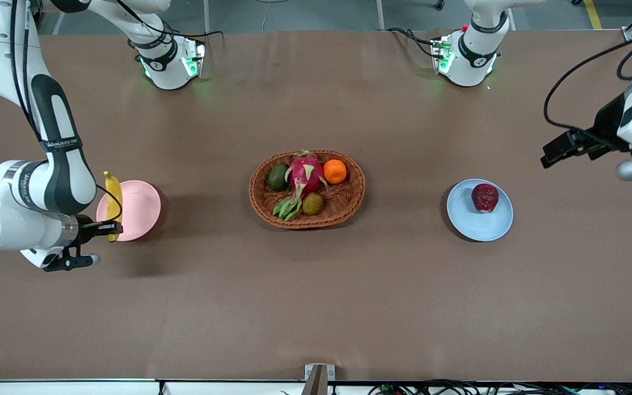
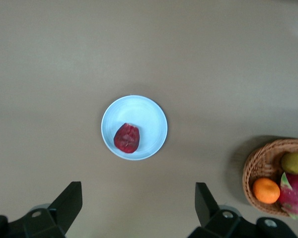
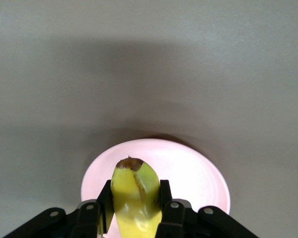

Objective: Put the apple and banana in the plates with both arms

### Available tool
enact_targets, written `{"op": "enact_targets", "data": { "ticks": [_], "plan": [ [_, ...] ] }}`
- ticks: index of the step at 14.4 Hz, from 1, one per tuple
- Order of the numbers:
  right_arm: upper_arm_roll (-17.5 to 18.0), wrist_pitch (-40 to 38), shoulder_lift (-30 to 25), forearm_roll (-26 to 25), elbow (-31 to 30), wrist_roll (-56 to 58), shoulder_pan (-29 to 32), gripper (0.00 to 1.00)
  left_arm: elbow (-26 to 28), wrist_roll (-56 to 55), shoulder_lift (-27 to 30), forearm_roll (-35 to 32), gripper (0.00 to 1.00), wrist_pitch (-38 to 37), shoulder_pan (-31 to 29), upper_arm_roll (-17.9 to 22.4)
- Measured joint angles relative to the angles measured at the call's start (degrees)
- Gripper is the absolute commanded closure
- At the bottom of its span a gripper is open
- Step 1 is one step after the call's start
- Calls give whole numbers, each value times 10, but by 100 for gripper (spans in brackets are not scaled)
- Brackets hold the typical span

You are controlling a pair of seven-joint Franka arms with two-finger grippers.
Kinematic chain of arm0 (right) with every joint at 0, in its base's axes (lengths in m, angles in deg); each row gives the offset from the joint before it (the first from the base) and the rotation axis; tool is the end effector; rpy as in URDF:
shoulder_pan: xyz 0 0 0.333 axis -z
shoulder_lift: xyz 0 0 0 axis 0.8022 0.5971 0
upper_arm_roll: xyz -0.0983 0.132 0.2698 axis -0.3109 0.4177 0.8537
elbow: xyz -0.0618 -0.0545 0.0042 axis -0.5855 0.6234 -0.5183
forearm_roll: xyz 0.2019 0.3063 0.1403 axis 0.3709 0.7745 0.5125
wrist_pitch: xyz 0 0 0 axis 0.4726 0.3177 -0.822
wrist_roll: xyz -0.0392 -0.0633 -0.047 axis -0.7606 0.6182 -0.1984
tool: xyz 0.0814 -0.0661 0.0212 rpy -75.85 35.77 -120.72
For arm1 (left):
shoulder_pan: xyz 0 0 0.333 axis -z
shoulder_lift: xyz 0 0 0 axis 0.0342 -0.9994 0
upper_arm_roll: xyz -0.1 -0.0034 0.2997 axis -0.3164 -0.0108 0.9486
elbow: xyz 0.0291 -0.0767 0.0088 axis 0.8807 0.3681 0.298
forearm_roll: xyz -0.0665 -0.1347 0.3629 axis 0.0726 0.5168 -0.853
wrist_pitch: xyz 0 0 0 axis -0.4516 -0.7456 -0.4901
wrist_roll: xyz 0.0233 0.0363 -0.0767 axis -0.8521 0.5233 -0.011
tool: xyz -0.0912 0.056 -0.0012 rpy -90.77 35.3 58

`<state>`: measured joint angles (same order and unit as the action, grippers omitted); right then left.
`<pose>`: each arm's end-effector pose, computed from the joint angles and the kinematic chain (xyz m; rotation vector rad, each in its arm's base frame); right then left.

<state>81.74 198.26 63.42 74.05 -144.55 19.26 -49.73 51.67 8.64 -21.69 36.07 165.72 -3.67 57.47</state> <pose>0.6530 -0.0641 0.2694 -3.0343 -0.1961 0.3293 0.5650 -0.0689 0.6338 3.1005 0.2589 0.0006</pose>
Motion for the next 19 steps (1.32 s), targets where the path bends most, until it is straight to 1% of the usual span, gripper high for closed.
{"op": "enact_targets", "data": {
  "ticks": [2, 3, 4, 6, 8, 11, 15, 19],
  "plan": [
    [0, 30, 2, 0, -20, 8, 3, 86, 2, 14, 17, 0, 0, -14, 0, 5],
    [2, 50, 3, 0, -34, 8, 3, 81, 7, 25, 24, 0, 0, -18, 1, 11],
    [3, 74, 6, 0, -50, 8, 3, 70, 15, 36, 32, 0, 0, -20, 4, 20],
    [6, 104, 14, 0, -69, 8, 3, 0, 30, 45, 42, 0, 0, -20, 10, 34],
    [7, 103, 16, 0, -70, 7, 3, 0, 35, 47, 46, 0, 0, -19, 17, 36],
    [8, 44, -3, 0, -39, 7, 3, 0, 39, 47, 46, 0, 0, -15, 33, 35],
    [9, -67, -74, 0, 31, 4, 3, 0, 40, 47, 46, 0, 0, -13, 35, 33],
    [11, -141, -151, 0, 81, -5, 3, 0, 41, 47, 46, 0, 0, -13, 33, 34]
  ]
}}
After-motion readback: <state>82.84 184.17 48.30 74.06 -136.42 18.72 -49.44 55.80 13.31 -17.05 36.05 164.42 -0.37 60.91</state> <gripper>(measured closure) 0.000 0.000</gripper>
